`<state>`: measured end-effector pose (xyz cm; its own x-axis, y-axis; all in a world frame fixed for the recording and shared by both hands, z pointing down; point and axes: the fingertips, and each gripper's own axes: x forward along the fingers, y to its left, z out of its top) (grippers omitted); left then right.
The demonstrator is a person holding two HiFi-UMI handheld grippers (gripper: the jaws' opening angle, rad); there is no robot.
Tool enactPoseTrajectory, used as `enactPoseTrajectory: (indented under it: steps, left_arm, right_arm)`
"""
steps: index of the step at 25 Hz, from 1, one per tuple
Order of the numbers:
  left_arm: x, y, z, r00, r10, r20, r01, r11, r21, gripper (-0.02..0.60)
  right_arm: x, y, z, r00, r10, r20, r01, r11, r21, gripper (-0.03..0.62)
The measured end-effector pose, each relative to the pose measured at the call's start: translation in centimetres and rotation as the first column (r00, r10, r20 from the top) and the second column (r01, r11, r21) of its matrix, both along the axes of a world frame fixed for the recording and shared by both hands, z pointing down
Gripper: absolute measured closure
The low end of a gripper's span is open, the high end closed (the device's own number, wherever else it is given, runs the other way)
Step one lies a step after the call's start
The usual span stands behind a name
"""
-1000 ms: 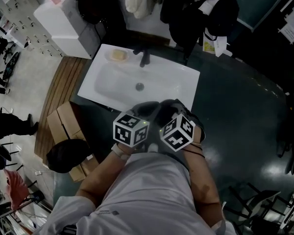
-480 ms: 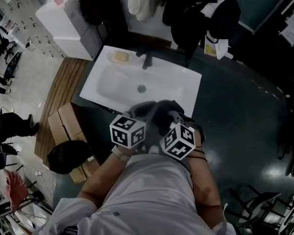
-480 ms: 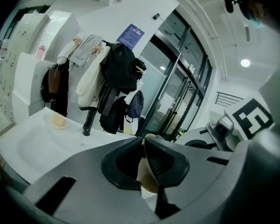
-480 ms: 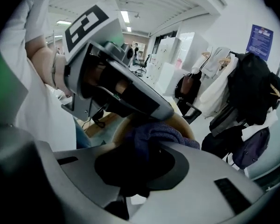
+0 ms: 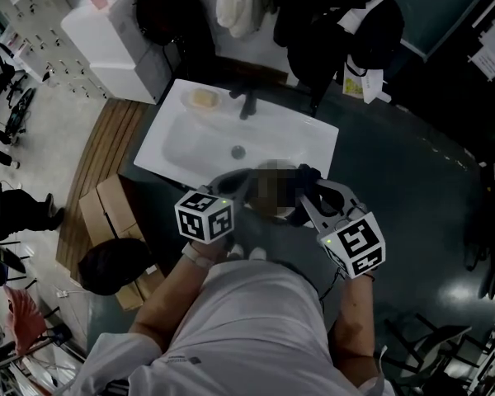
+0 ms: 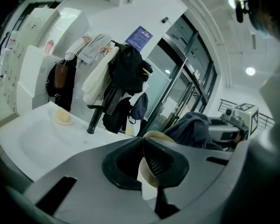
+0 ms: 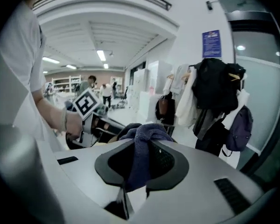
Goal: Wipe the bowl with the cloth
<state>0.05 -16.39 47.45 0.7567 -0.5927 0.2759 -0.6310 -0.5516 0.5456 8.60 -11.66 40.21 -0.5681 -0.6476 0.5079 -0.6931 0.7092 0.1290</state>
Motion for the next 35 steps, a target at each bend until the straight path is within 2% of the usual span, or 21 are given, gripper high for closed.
enactPoseTrajectory:
  steps: [4, 8, 10, 12, 15, 17, 19, 26, 31, 35]
  left_arm:
    - [-1.2, -0.9, -0.6, 0.989, -0.034, -0.146, 0.024, 0.997, -0.069, 0.561]
    - [-1.4, -1.2, -1.7, 0.95, -0.028, -0.31, -0.013, 0.991, -0.13, 0.561]
    - [-1.1, -1.1, -2.7, 0.92, -0.012, -0.392, -0.05, 0.988, -0.146, 0.561]
    - [-0.7, -1.0, -3.6, 0.879, 0.002, -0.477, -0.091, 0.983, -0.162, 0.561]
    - [-0.1, -0.7, -4.5, 0.829, 0.031, -0.559, -0.153, 0.973, -0.172, 0.561]
    - [0.1, -0.5, -4.4, 0.814, 0.036, -0.58, -0.173, 0.968, -0.183, 0.561]
    - [0.1, -0.4, -4.0, 0.805, 0.009, -0.593, -0.17, 0.961, -0.217, 0.561]
    - [-1.4, -1.5, -1.9, 0.771, -0.142, -0.621, -0.095, 0.938, -0.333, 0.561]
    - [-2.4, -2.4, -1.2, 0.711, -0.249, -0.658, -0.063, 0.909, -0.411, 0.561]
    - [-3.4, -2.9, -0.5, 0.684, -0.308, -0.662, -0.03, 0.894, -0.446, 0.561]
  right_arm:
    - [4.1, -1.3, -3.3, 0.978, 0.109, 0.178, -0.12, 0.991, 0.053, 0.519]
    - [5.3, -2.0, -4.6, 0.937, 0.138, 0.32, -0.158, 0.987, 0.04, 0.519]
    - [4.8, -2.1, -4.9, 0.915, 0.126, 0.384, -0.15, 0.988, 0.031, 0.519]
    - [4.0, -2.3, -5.1, 0.886, 0.107, 0.45, -0.13, 0.991, 0.02, 0.519]
    - [2.3, -2.7, -5.3, 0.839, 0.081, 0.538, -0.097, 0.995, 0.001, 0.519]
    - [1.1, -2.9, -5.3, 0.815, 0.06, 0.576, -0.07, 0.998, -0.005, 0.519]
    - [0.1, -2.8, -5.4, 0.805, 0.036, 0.592, -0.042, 0.999, -0.003, 0.519]
    - [-2.8, -1.9, -4.9, 0.807, -0.024, 0.59, 0.035, 0.999, -0.006, 0.52]
    - [-5.3, -1.0, -4.2, 0.817, -0.07, 0.572, 0.093, 0.996, -0.01, 0.52]
    - [-7.5, -0.1, -3.6, 0.816, -0.11, 0.568, 0.148, 0.989, -0.021, 0.522]
